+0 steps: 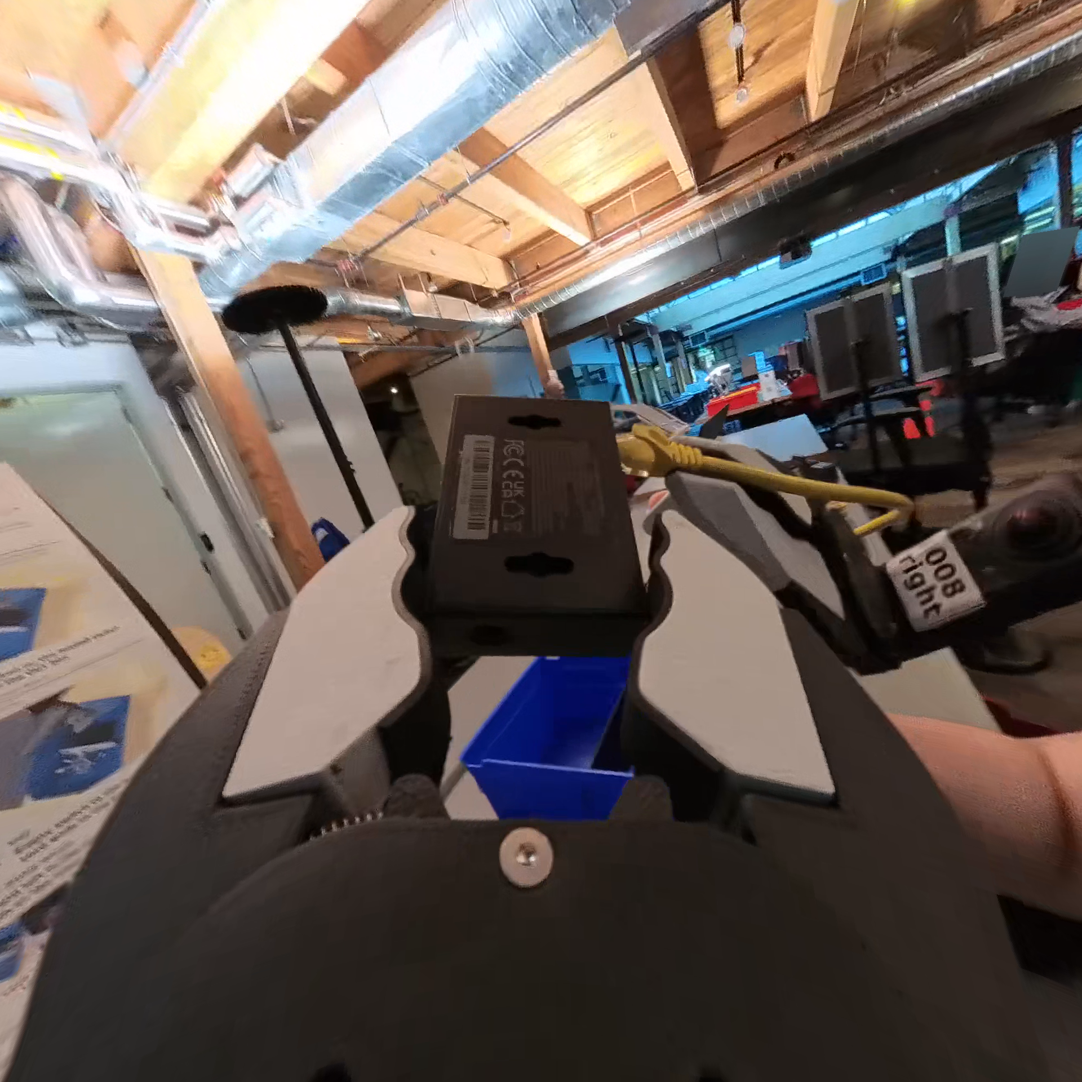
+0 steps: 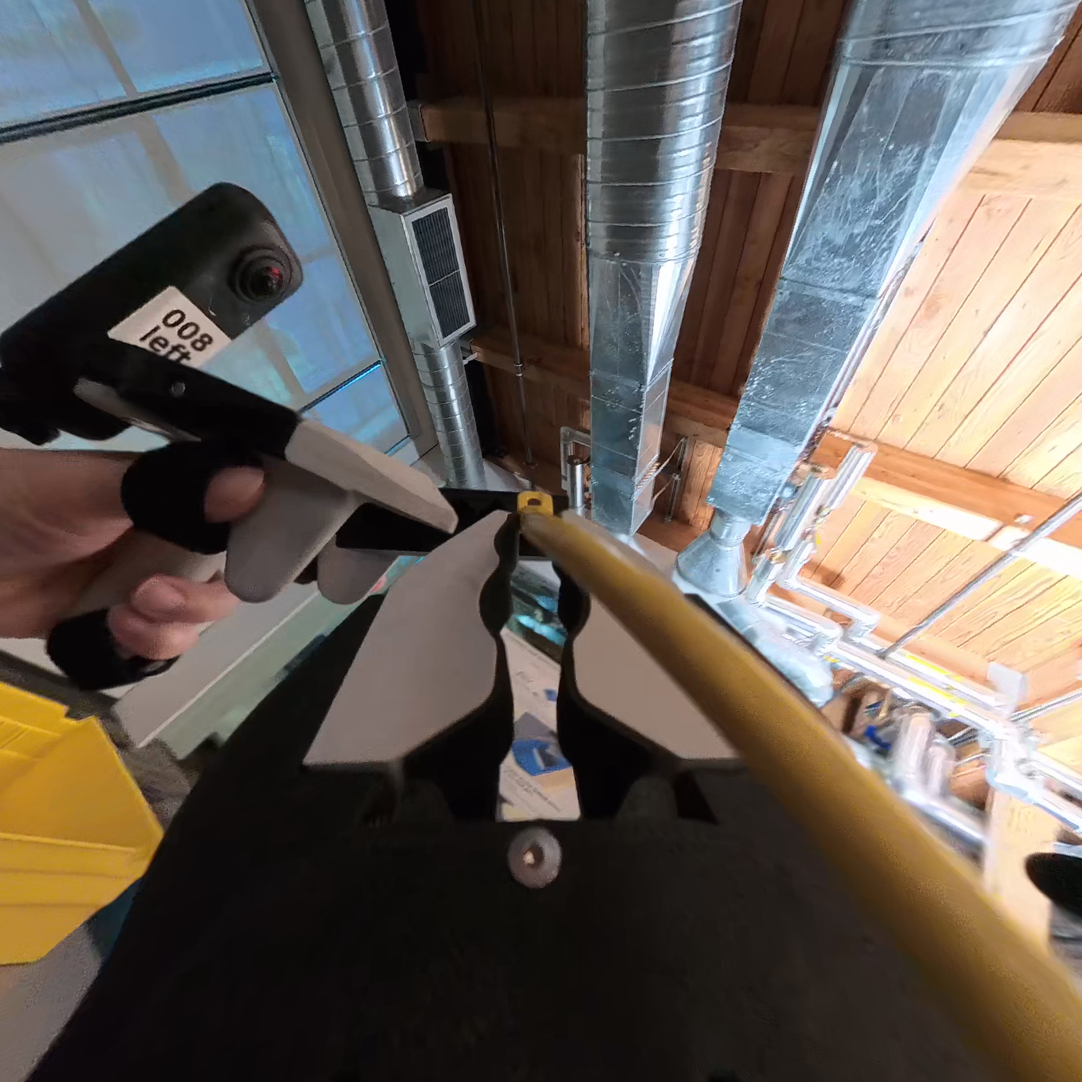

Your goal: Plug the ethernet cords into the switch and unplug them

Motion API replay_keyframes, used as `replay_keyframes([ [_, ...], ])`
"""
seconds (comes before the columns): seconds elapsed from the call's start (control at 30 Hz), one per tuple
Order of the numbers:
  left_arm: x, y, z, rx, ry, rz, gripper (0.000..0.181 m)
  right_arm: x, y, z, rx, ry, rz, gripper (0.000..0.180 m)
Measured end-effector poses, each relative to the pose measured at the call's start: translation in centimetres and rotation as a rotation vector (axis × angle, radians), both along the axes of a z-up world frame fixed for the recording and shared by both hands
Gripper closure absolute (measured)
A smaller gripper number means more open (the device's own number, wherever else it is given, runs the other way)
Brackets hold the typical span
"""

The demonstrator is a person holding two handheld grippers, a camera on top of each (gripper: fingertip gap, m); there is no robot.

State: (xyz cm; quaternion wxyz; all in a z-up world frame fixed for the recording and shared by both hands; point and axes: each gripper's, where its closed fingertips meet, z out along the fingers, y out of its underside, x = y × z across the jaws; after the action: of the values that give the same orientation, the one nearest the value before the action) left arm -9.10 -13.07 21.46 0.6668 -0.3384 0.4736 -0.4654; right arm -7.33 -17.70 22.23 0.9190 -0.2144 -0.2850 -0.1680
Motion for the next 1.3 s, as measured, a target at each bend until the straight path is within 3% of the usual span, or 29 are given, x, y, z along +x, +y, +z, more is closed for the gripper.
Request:
replay_keyframes([
  [0.03,-0.1,0.4,-0.2,0.019,0.003,0.013,0.109,0.0,0.4,-0.2,-0.027,-0.004,0.019,0.169],
  [0.17,-1.2,2.1,-1.3,0.1,0.027,0.096,0.109,-0.8,2.3,-1.2,-0.153,-0.001,0.114,0.168],
  [0.4,-2.1,4.5,-3.1,0.083,0.062,0.124,0.108,-1.6,5.3,-3.1,-0.264,0.02,0.14,0.168],
  [1.1,-2.3,6.2,-4.1,0.101,0.139,0.246,0.109,-1.3,7.8,-4.5,-0.393,0.06,0.153,0.167],
  [1.2,-2.3,9.4,-5.1,-0.004,0.19,0.318,0.109,-0.9,11.1,-6.0,-0.573,0.116,0.16,0.167],
  [1.3,-2.0,13.8,-7.5,-0.221,0.219,0.363,0.109,-0.5,15.2,-9.5,-0.885,0.257,0.322,0.163],
])
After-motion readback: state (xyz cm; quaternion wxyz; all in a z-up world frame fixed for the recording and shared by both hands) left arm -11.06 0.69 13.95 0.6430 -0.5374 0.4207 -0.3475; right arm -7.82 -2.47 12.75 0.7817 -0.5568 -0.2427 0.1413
